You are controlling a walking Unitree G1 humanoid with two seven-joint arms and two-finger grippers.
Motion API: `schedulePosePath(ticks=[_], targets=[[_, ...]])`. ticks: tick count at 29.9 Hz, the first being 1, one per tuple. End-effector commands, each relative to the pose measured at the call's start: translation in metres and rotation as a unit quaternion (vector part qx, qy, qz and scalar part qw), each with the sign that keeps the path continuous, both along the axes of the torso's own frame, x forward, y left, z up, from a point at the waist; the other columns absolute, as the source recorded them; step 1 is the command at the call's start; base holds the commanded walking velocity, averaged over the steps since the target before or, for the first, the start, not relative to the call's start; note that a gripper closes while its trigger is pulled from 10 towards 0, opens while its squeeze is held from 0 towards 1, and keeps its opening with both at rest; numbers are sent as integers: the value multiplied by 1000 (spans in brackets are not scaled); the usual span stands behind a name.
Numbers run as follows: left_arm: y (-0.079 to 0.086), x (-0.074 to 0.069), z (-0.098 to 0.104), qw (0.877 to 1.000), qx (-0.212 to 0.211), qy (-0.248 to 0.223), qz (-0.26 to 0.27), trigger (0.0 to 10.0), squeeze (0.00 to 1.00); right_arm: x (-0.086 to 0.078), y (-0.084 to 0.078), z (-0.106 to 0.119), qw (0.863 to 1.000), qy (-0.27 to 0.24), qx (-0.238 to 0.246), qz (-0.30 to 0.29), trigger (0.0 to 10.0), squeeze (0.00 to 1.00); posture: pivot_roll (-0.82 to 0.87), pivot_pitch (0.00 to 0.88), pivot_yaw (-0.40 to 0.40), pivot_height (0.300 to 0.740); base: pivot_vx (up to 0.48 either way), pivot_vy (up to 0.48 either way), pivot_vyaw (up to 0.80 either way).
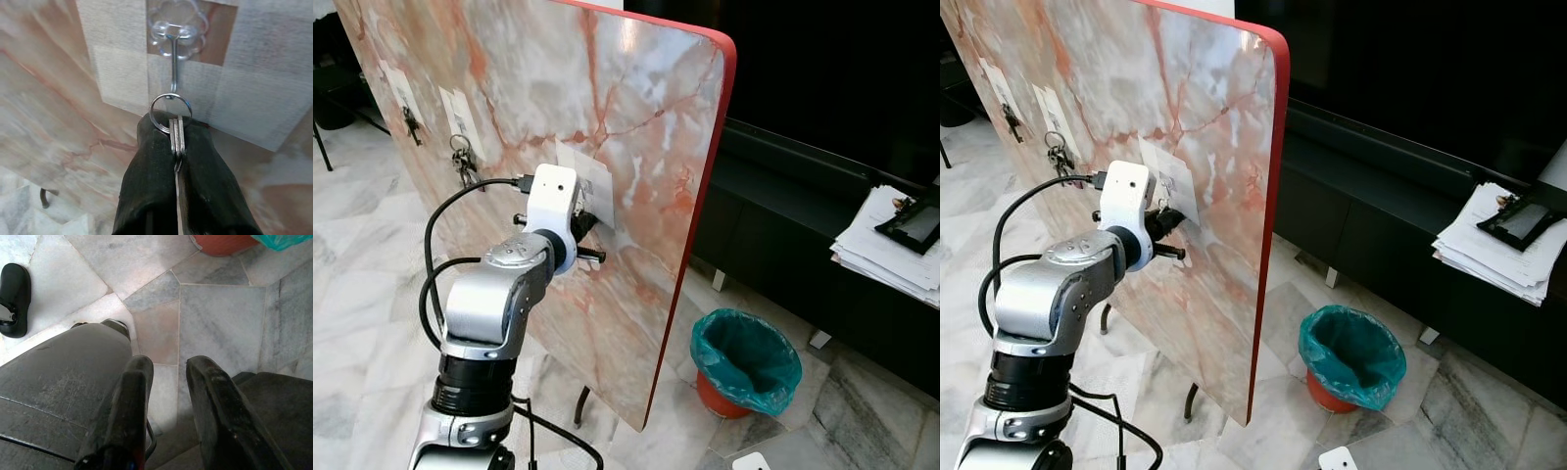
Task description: Hang keys on a hook
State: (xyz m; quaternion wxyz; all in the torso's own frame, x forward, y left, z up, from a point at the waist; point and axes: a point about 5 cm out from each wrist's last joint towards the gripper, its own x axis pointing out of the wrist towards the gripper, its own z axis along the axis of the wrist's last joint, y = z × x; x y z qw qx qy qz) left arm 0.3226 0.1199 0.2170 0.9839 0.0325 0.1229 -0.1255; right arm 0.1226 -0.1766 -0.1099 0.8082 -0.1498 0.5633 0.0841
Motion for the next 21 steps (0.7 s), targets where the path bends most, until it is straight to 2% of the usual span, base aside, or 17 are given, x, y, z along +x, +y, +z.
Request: schedulePosePath(ticks=[1, 9, 10, 12, 21], targets=[[6, 1, -5, 1000, 8, 7, 22, 10000, 0, -14, 10, -5, 999, 27, 17, 1, 10000, 0, -72, 0, 12, 740, 0, 0, 0], [12, 3, -9, 999, 6, 4, 47, 10000, 0, -14, 10, -5, 999, 27, 17, 2, 10000, 0, -71, 0, 7, 740, 0, 0, 0], [12, 3, -9, 999, 3, 6, 49, 10000, 373, -14, 10, -5, 999, 27, 17, 2, 10000, 0, -72, 0, 7, 740, 0, 0, 0], [12, 3, -11, 999, 1, 8, 52, 10000, 1000, -14, 10, -5, 1000, 27, 17, 2, 10000, 0, -74, 0, 7, 740, 0, 0, 0], [10, 4, -11, 999, -5, 8, 52, 10000, 1000, -13, 10, -5, 1000, 26, 16, 2, 10000, 0, -75, 0, 6, 740, 0, 0, 0]])
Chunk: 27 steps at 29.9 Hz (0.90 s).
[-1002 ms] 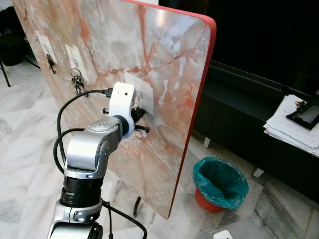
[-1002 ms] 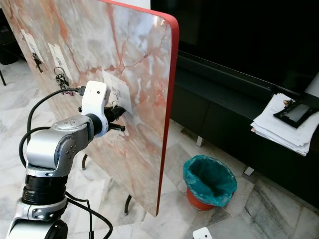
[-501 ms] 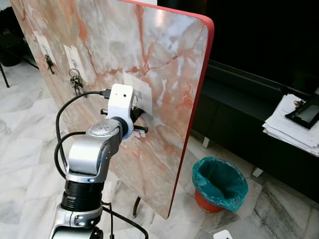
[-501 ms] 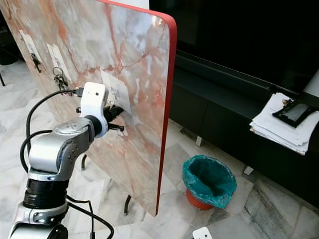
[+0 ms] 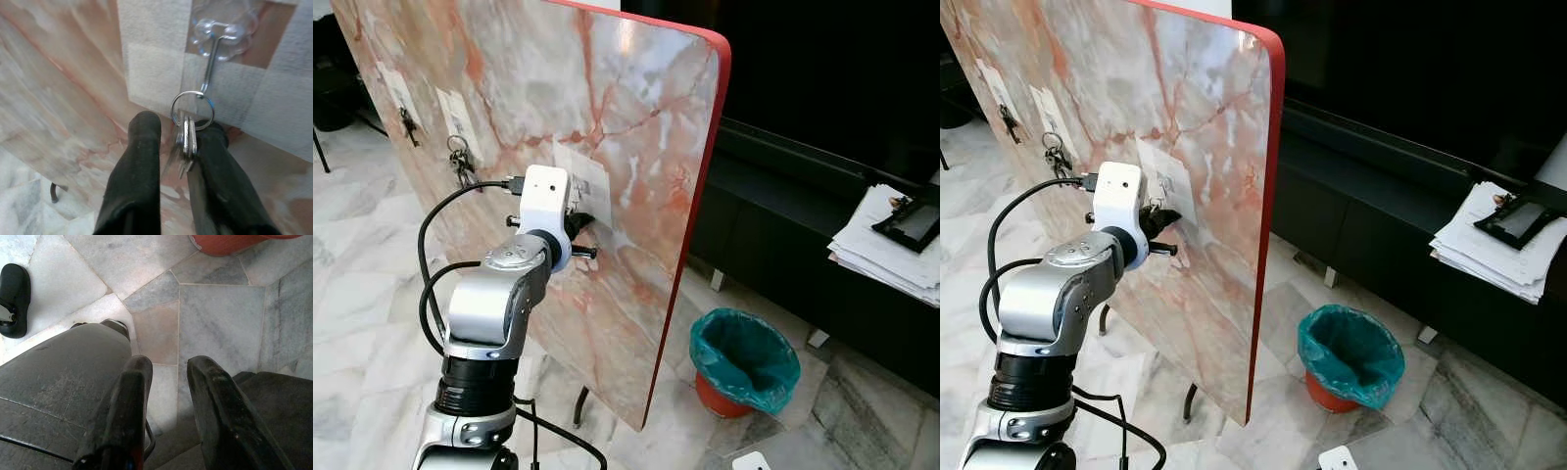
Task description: Hang keys on a hook
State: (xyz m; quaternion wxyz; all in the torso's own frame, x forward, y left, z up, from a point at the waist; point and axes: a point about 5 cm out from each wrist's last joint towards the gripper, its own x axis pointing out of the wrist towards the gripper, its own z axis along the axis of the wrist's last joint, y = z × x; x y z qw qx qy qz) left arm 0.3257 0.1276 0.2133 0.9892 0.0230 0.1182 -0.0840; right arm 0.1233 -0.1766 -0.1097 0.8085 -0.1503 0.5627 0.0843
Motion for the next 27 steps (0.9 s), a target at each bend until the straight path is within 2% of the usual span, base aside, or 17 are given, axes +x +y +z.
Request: schedulePosePath(ticks=[1, 15, 19, 27], targets=[[3, 0, -8, 1000, -2, 14, 10, 10000, 1000, -13, 10, -5, 1000, 26, 16, 2, 10000, 0, -75, 0, 7, 740, 0, 0, 0], [0, -4, -7, 1000, 4, -1, -2, 10000, 1000, -12, 9, -4, 1000, 26, 16, 2, 10000, 0, -75, 0, 2, 740, 0, 0, 0], [-7, -11, 1, 999, 13, -32, -32, 10000, 1000, -12, 8, -4, 1000, 26, 15, 2, 10000, 0, -64, 0, -5, 740, 0, 0, 0], [-10, -32, -6, 994, 44, -41, -94, 10000, 1000, -11, 8, -4, 1000, 26, 15, 5, 10000, 0, -49, 0, -10, 740, 0, 0, 0]])
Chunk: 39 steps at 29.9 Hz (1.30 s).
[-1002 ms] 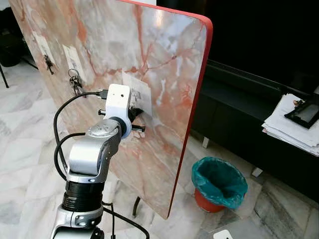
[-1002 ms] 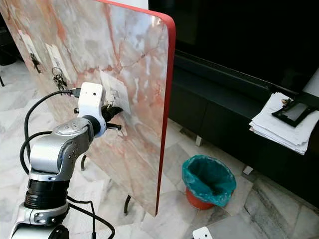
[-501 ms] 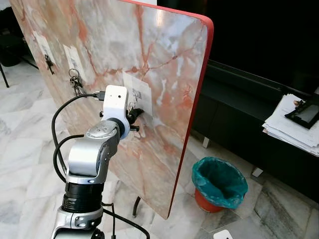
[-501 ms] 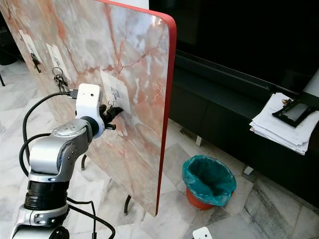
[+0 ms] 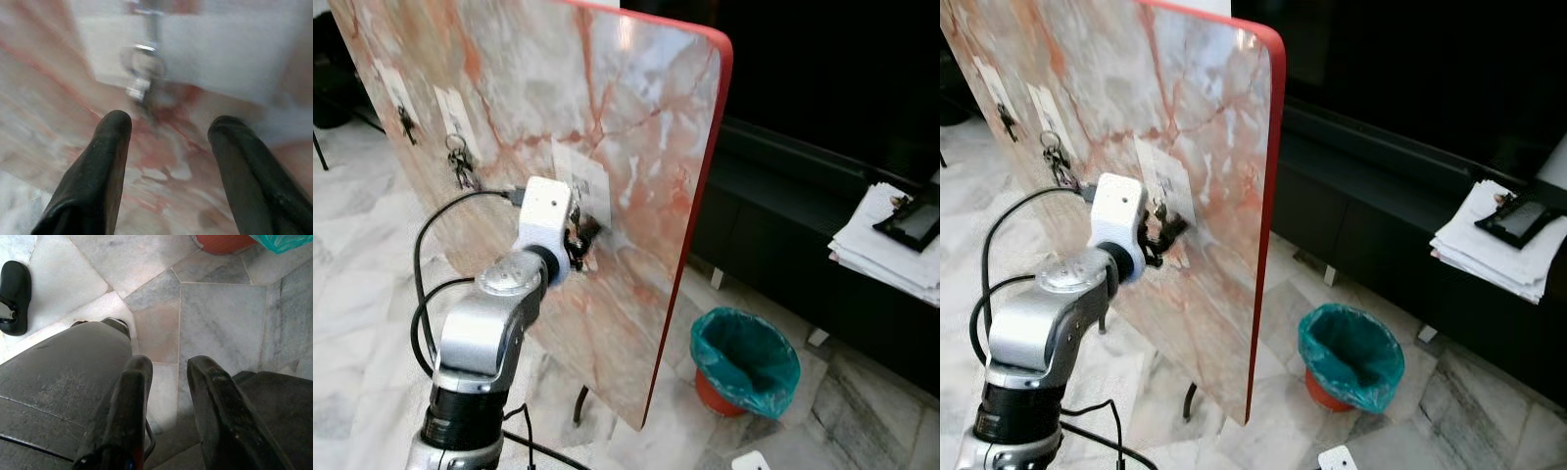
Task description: Hang keys on a hook
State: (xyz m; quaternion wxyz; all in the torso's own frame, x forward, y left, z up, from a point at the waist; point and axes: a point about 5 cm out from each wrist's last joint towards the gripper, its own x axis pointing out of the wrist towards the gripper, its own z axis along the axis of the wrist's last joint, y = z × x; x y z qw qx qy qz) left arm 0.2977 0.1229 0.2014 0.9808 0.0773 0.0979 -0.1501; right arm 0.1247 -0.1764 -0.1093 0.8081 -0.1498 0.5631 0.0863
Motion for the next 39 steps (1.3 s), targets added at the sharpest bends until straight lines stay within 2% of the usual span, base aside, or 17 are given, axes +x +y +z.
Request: schedulePosePath(ticks=[1, 4, 5, 6, 11, 15, 18, 21, 24, 25, 26, 28, 29, 34, 35, 36, 39], targets=[[-5, -7, 4, 1000, 3, -16, -27, 10000, 1000, -12, 8, -4, 1000, 25, 14, 4, 10000, 0, -48, 0, -10, 740, 0, 0, 0], [-2, -12, 1, 999, 11, -12, -28, 10000, 1000, -11, 8, -4, 1000, 25, 14, 5, 10000, 0, -46, 0, -11, 740, 0, 0, 0], [3, -16, -2, 999, 25, -11, -25, 10000, 204, -11, 8, -4, 1000, 25, 14, 6, 10000, 0, -39, 0, -14, 740, 0, 0, 0], [5, -18, -3, 999, 30, -13, -24, 10000, 0, -10, 8, -4, 1000, 25, 14, 6, 10000, 0, -39, 0, -14, 740, 0, 0, 0], [9, -25, -5, 998, 37, -21, -37, 10000, 0, -10, 7, -4, 1000, 25, 13, 7, 10000, 0, -32, 0, -17, 740, 0, 0, 0], [21, -42, -32, 996, 68, -3, -62, 10000, 0, -9, 6, -3, 1000, 26, 11, 8, 10000, 0, -26, 0, -19, 740, 0, 0, 0], [21, -42, -32, 996, 68, -3, -62, 10000, 0, -9, 6, -3, 1000, 26, 11, 8, 10000, 0, -26, 0, -19, 740, 0, 0, 0], [26, -47, -52, 996, 70, 8, -63, 10000, 0, -9, 6, -3, 1000, 25, 11, 7, 10000, 0, -29, 0, -16, 740, 0, 0, 0], [27, -48, -59, 996, 70, 12, -61, 10000, 0, -9, 6, -3, 1000, 25, 11, 7, 10000, 0, -29, 0, -16, 740, 0, 0, 0], [32, -49, -70, 996, 75, 24, -50, 10000, 0, -10, 6, -3, 1000, 25, 11, 7, 10000, 0, -35, 0, -13, 740, 0, 0, 0], [50, -50, -99, 996, 74, 56, 7, 10000, 0, -10, 6, -4, 1000, 25, 11, 6, 10000, 0, -39, 0, -10, 740, 0, 0, 0], [62, -52, -116, 994, 66, 76, 44, 10000, 0, -10, 6, -4, 1000, 26, 11, 5, 10000, 0, -41, 0, -9, 740, 0, 0, 0], [62, -52, -116, 994, 66, 76, 44, 10000, 0, -10, 6, -4, 1000, 26, 11, 5, 10000, 0, -41, 0, -9, 740, 0, 0, 0], [82, -69, -176, 984, 77, 145, 73, 10000, 0, -11, 8, -4, 1000, 26, 13, 4, 10000, 0, -51, 0, -8, 740, 0, 0, 0], [82, -69, -176, 984, 77, 145, 73, 10000, 0, -11, 8, -4, 1000, 26, 13, 4, 10000, 0, -51, 0, -8, 740, 0, 0, 0], [84, -73, -187, 981, 76, 159, 76, 10000, 0, -12, 8, -4, 1000, 26, 13, 4, 10000, 0, -51, 0, -7, 740, 0, 0, 0], [93, -89, -227, 967, 85, 217, 106, 10000, 0, -12, 8, -4, 1000, 26, 13, 1, 10000, 0, -55, 0, -6, 740, 0, 0, 0]])
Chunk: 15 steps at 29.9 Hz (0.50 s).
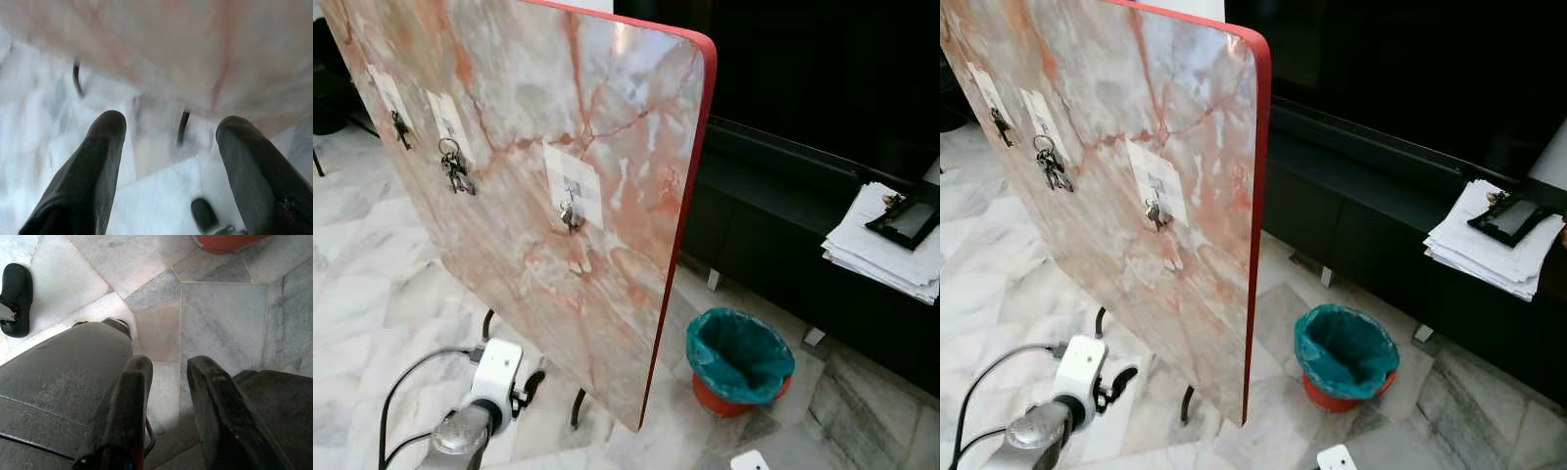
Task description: Hang keys on a hook
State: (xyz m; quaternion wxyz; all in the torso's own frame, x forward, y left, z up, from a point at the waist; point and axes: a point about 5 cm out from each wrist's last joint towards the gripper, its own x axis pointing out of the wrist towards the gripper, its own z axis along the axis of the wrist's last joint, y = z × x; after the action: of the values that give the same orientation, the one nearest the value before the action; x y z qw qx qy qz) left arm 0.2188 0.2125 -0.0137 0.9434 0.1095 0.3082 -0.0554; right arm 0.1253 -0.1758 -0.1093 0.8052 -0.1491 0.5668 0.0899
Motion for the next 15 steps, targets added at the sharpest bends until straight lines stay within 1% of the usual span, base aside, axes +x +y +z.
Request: schedulePosePath(ticks=[1, 2, 4, 5, 6, 8, 10, 11, 12, 15], targets=[[4, -14, -19, 999, 12, 34, 14, 10000, 0, -13, 7, -4, 1000, 21, 11, -2, 10000, 0, -56, 0, -6, 740, 0, 0, 0], [5, -15, -23, 999, 12, 38, 18, 10000, 0, -13, 7, -4, 1000, 21, 11, -2, 10000, 0, -56, 0, -6, 740, 0, 0, 0], [6, -27, -39, 996, 15, 81, 33, 10000, 0, -13, 8, -4, 1000, 21, 11, -3, 10000, 0, -61, 0, -5, 740, 0, 0, 0], [6, -27, -39, 996, 15, 81, 33, 10000, 0, -13, 8, -4, 1000, 21, 11, -3, 10000, 0, -61, 0, -5, 740, 0, 0, 0], [6, -40, -53, 992, 24, 123, 30, 10000, 0, -13, 8, -5, 1000, 20, 12, -5, 10000, 0, -67, 0, -1, 740, 0, 0, 0], [5, -49, -61, 988, 29, 147, 28, 10000, 0, -13, 8, -5, 1000, 20, 12, -6, 10000, 0, -70, 0, 0, 740, 0, 0, 0], [5, -56, -67, 985, 27, 164, 40, 10000, 0, -14, 8, -5, 1000, 20, 12, -7, 10000, 0, -78, 0, 9, 740, 0, 0, 0], [5, -61, -71, 983, 27, 176, 49, 10000, 0, -15, 7, -5, 1000, 20, 11, -10, 10000, 0, -86, 0, 14, 740, 0, 266, 0], [4, -65, -74, 981, 32, 184, 45, 10000, 0, -15, 7, -5, 1000, 20, 11, -13, 10000, 0, -93, 0, 21, 740, 0, 285, 0], [2, -68, -77, 980, 34, 191, 42, 10000, 0, -16, 8, -5, 1000, 21, 12, -18, 10000, 0, -100, 0, 25, 740, 0, 460, 0]])
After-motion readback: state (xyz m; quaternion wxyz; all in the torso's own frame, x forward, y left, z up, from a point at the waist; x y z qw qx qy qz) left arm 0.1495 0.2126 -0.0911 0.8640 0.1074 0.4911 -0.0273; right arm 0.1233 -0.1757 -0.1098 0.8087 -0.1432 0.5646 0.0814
